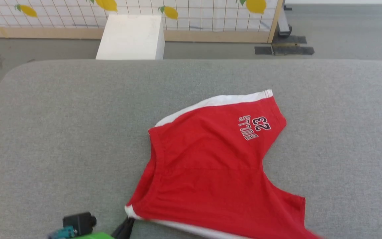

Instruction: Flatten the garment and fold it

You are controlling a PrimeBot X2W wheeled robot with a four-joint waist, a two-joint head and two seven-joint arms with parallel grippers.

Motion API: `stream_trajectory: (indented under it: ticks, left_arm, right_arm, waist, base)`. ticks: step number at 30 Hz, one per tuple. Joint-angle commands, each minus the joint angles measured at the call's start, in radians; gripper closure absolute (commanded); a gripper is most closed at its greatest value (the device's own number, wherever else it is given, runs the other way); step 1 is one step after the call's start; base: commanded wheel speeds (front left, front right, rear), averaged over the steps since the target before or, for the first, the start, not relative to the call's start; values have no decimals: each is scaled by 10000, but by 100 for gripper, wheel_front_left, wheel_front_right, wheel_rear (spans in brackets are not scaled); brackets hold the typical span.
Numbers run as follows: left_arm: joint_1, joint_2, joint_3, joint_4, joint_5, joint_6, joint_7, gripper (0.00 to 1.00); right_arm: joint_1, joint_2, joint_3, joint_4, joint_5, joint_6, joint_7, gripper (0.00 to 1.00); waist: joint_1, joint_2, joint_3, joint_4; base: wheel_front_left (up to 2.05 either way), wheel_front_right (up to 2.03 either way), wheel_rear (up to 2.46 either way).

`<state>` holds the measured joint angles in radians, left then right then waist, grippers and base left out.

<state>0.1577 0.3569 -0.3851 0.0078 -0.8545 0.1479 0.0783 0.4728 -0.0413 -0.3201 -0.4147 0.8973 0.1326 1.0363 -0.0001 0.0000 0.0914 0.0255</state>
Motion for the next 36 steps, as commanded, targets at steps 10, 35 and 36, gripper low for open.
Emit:
stream_trajectory:
  ticks: [10,35,36]
  left_arm:
    - [-2190,175,447,-584,-417,243,962,100]
    - [-7155,-903,-20,2820,-319,-901,1254,100]
    - [-7226,-934,-37,2876,-321,-941,1236,100]
  right_arm:
    - [-5369,-89,-155,1299,-1162,-19,109,100]
    - [-13090,-89,395,9137,-6155,-19,-3343,100]
    - [-13271,-89,349,9394,-6249,-19,-3545,100]
  waist:
    - [1,0,674,-226]
    - [1,0,3380,777]
    - [1,0,3448,811]
  base:
    - [0,0,0]
    - [0,0,0]
    - [0,0,0]
